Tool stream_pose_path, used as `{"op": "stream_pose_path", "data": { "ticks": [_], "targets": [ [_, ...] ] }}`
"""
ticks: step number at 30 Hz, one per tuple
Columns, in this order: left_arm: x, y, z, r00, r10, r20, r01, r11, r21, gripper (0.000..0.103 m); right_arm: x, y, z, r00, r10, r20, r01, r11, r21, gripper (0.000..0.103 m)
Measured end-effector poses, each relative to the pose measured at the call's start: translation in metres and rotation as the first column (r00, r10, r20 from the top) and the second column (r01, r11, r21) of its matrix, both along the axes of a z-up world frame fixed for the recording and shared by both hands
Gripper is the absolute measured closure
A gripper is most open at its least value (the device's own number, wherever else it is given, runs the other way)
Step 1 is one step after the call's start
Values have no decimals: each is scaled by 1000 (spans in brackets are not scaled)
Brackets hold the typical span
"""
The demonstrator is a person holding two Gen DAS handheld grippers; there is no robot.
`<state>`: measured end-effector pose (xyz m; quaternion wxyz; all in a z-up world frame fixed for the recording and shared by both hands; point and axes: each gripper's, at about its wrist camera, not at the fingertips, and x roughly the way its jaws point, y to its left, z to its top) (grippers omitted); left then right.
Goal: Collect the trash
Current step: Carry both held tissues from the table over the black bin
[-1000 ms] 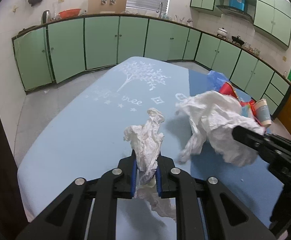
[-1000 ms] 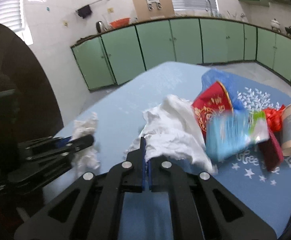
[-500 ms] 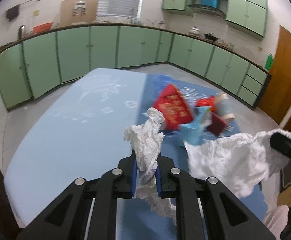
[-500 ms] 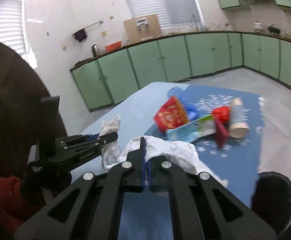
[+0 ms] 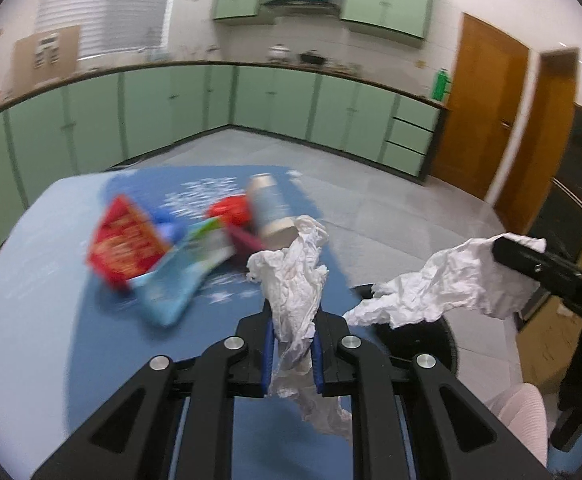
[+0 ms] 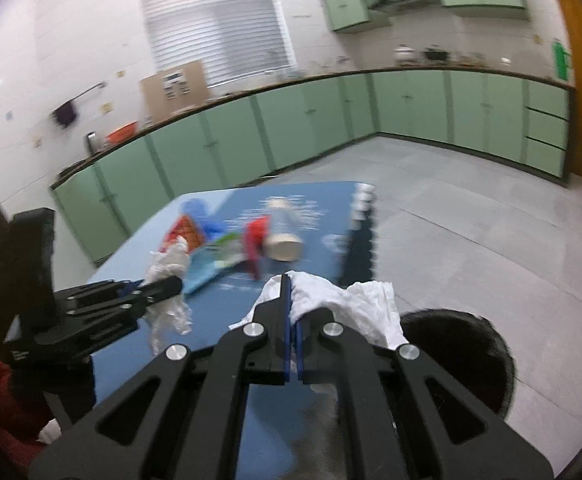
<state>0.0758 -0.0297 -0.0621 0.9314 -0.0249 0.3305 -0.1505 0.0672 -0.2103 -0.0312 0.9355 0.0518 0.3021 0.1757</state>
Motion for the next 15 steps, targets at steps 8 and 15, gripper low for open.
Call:
{"op": "stream_pose_path", "data": {
  "ticks": [8, 15],
  "targets": [
    [31, -91, -7, 992, -127, 24, 127, 992, -14, 88, 5, -77, -30, 982, -187, -30, 186, 982, -30, 102],
    [54, -151, -30, 980, -197, -3, 197, 980, -8, 88, 20, -131, -68, 949, -300, -95, 300, 954, -15, 102]
  ]
}}
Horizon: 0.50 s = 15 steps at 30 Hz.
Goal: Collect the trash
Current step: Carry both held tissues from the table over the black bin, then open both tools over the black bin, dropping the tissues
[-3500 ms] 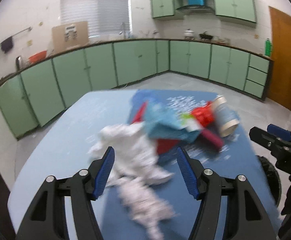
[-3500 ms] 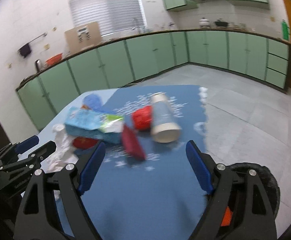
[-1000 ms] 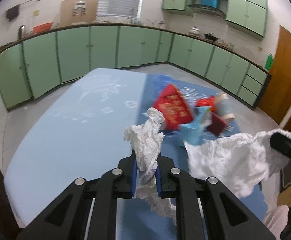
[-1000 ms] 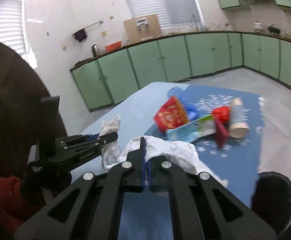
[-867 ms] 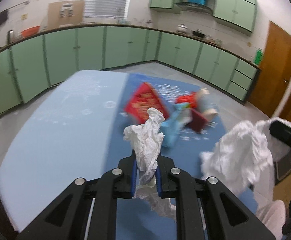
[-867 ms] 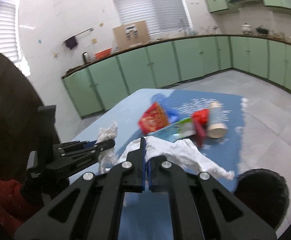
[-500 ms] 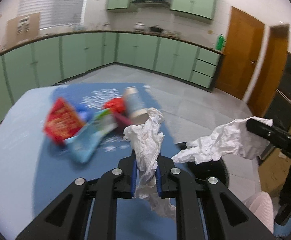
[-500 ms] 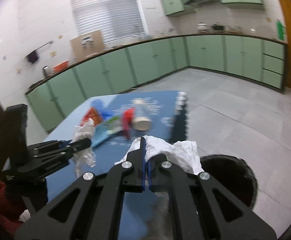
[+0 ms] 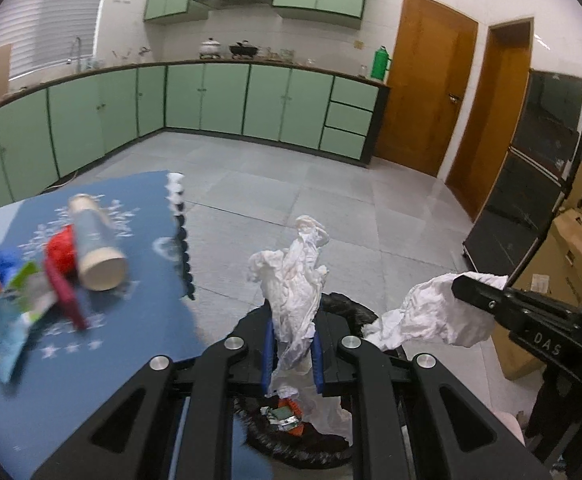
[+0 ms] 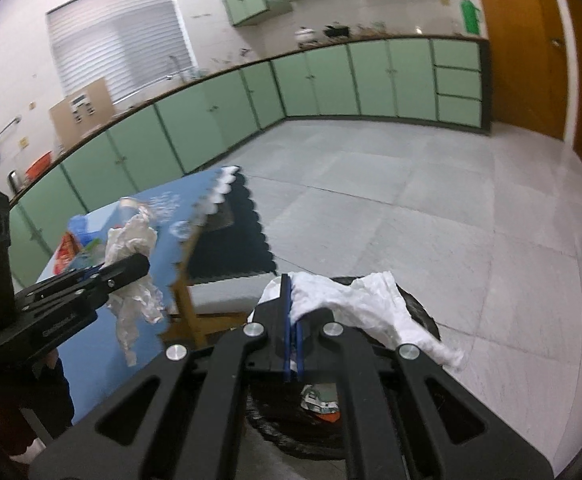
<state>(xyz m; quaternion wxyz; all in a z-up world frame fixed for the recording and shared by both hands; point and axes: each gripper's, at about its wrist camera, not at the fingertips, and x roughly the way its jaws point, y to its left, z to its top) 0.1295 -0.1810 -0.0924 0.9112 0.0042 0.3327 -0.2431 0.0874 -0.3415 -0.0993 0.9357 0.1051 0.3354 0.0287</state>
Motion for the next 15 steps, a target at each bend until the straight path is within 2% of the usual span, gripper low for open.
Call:
{"op": "stream_pose_path", "data": {
  "ticks": [7, 15],
  "targets": [
    [25, -36, -26, 998, -10, -59, 11, 1000, 16, 88, 12, -20, -32, 997, -54, -56, 55, 998, 27, 102],
    [53, -58, -51, 989, -22, -149, 28, 999, 38, 85, 40, -33, -70, 984, -85, -158, 94, 994, 53, 99]
  ]
}}
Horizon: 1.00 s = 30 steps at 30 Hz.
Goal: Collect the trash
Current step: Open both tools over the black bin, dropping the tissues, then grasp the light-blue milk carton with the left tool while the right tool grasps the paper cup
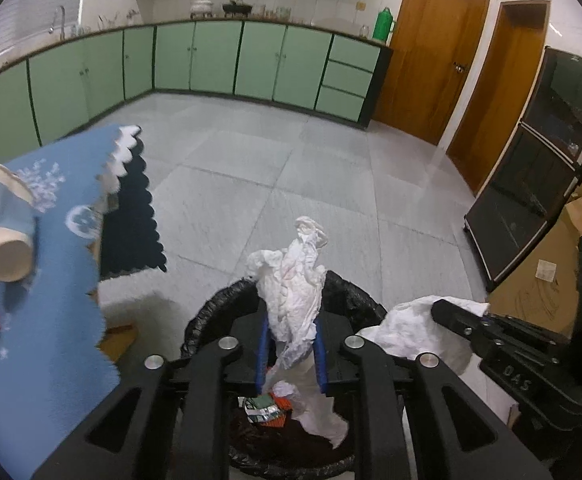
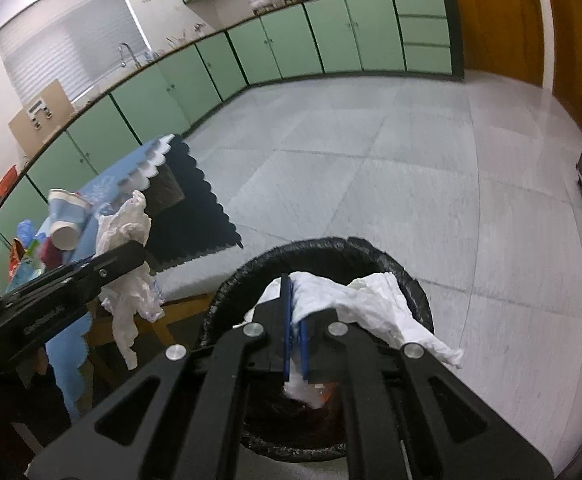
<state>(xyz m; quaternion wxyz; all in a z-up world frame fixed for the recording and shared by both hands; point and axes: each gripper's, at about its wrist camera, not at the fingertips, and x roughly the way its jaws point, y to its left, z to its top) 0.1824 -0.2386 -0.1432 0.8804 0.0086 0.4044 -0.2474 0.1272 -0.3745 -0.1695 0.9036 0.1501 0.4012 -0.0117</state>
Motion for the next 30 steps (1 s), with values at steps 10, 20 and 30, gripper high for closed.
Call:
{"op": "stream_pose_path", "data": {
  "ticks": [10, 20, 30],
  "targets": [
    [0, -5, 0, 1000, -29, -6, 29, 999, -17, 39, 13, -11, -24, 995, -40, -90, 42, 999, 24, 51],
    [-17, 45, 41, 996, 38, 81, -36, 999, -34, 36, -5, 7, 8, 998, -46, -39, 46, 999, -1, 46],
    [-45, 176, 75, 921, 283, 268, -308, 950, 55, 32, 2, 115, 73, 979, 144, 145, -137, 989, -58, 37]
  ]
}}
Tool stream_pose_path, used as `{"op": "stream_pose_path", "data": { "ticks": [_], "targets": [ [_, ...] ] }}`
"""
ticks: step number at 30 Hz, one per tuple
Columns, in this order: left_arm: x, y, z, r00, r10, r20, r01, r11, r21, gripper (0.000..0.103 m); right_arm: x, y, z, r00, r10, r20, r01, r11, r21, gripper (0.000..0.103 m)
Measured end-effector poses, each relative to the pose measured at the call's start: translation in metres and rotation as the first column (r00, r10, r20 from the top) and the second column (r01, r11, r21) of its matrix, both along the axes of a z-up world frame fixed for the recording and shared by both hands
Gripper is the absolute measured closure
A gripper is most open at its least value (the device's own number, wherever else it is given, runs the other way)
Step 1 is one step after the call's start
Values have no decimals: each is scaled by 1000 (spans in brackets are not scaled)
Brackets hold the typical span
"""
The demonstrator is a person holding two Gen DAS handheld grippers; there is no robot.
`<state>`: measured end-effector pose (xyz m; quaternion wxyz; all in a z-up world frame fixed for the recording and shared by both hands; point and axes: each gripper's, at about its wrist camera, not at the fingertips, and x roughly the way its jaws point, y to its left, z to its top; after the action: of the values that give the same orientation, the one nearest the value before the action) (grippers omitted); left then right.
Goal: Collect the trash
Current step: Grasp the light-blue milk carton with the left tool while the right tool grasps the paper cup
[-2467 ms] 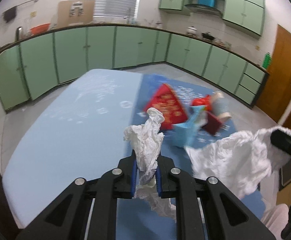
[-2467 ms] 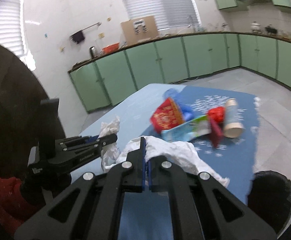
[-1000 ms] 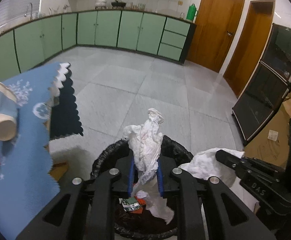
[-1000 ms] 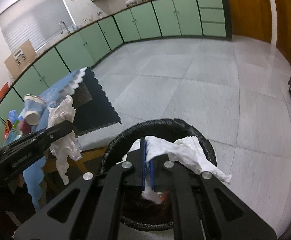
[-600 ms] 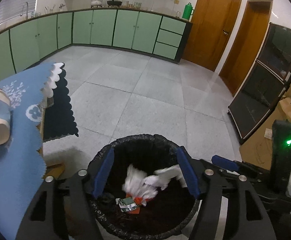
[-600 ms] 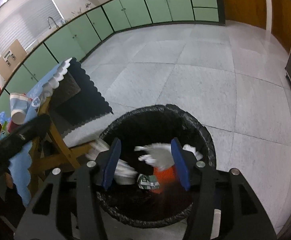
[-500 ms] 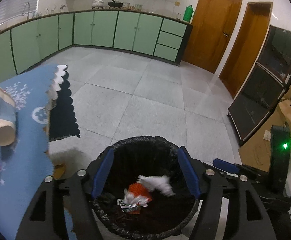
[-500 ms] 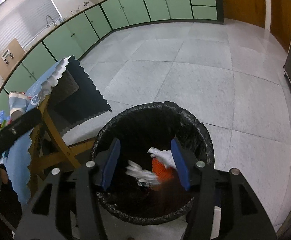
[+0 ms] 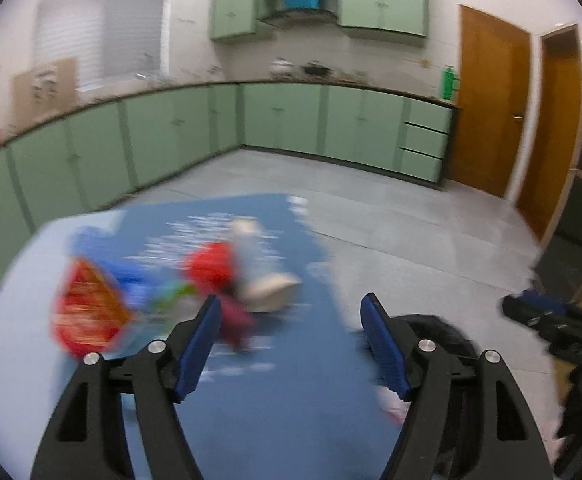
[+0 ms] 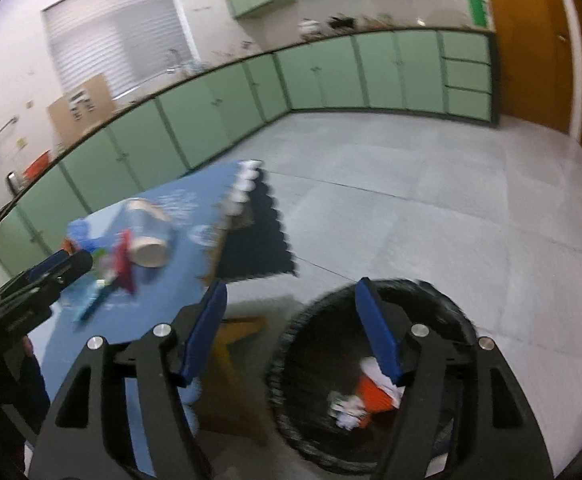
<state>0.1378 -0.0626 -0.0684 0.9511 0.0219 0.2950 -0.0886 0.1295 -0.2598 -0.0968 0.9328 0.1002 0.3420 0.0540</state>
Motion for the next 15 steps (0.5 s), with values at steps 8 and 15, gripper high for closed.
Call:
{"op": "stream_pose_path", "data": {
  "ticks": [8, 15],
  "targets": [
    [19, 90, -17, 985, 168, -27, -167, 985, 51, 33, 20, 83, -4, 991, 134, 14, -133, 991, -28, 37],
    [30, 97, -36, 985, 144, -93, -142, 989, 31, 33, 46, 120, -10, 983, 184, 9, -184, 981, -58, 37]
  ]
}}
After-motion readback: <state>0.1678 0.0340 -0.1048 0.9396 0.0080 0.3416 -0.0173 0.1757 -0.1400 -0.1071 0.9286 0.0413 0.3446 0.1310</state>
